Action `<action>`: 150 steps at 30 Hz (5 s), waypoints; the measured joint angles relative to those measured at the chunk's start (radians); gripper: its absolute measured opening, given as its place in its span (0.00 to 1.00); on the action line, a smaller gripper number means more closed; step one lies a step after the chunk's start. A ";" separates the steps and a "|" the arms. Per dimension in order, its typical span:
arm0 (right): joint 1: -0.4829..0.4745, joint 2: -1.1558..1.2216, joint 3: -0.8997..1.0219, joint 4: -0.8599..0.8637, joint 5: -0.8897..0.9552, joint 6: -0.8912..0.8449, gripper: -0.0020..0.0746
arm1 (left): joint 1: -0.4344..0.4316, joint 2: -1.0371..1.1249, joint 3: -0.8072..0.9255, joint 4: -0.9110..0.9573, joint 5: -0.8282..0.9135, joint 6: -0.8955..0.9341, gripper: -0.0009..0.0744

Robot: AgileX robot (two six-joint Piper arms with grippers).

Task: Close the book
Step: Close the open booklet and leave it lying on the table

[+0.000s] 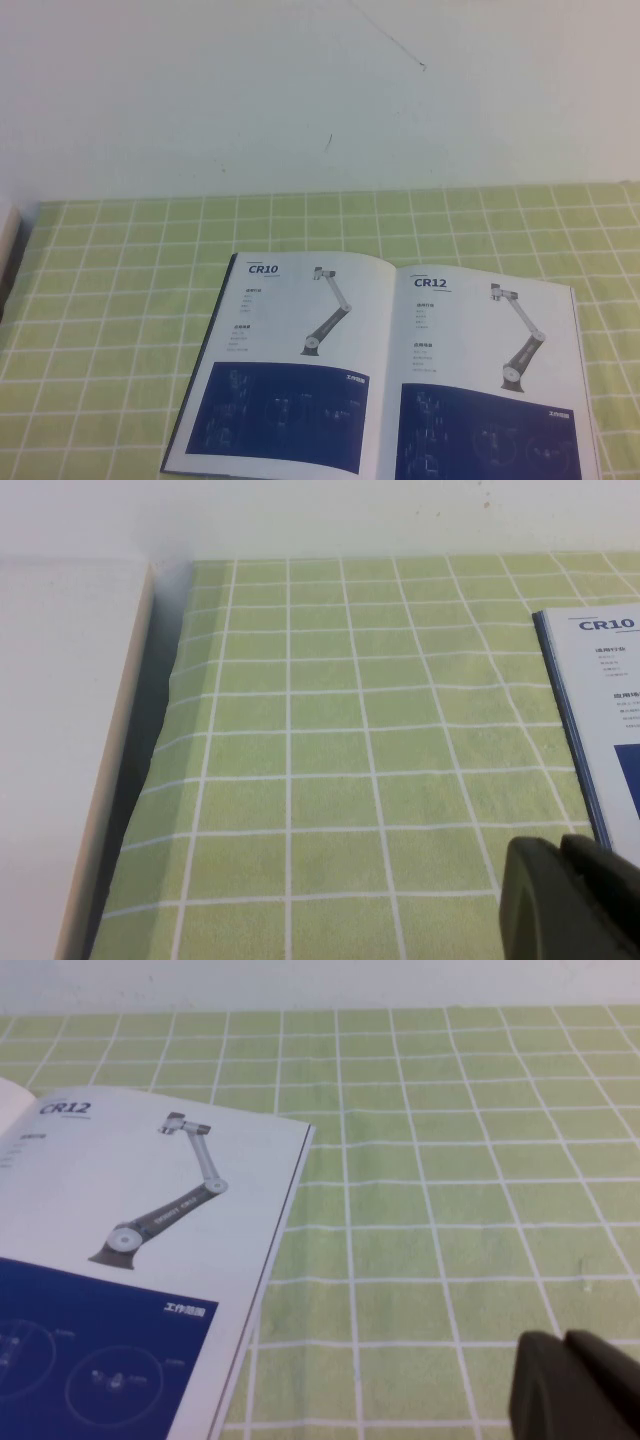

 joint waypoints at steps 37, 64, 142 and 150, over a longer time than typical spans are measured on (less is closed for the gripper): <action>0.000 0.000 0.000 0.000 0.000 0.000 0.02 | 0.000 0.000 0.000 0.000 0.000 0.000 0.01; 0.000 0.000 0.017 -0.141 -0.109 -0.008 0.02 | 0.000 0.000 0.000 0.000 0.000 0.018 0.01; 0.220 1.488 -0.752 0.667 0.117 -0.798 0.02 | -0.065 1.438 -0.925 -0.400 0.337 0.422 0.01; 0.246 1.754 -0.758 0.680 0.053 -0.800 0.02 | -0.140 1.669 -1.055 -0.242 0.327 0.324 0.01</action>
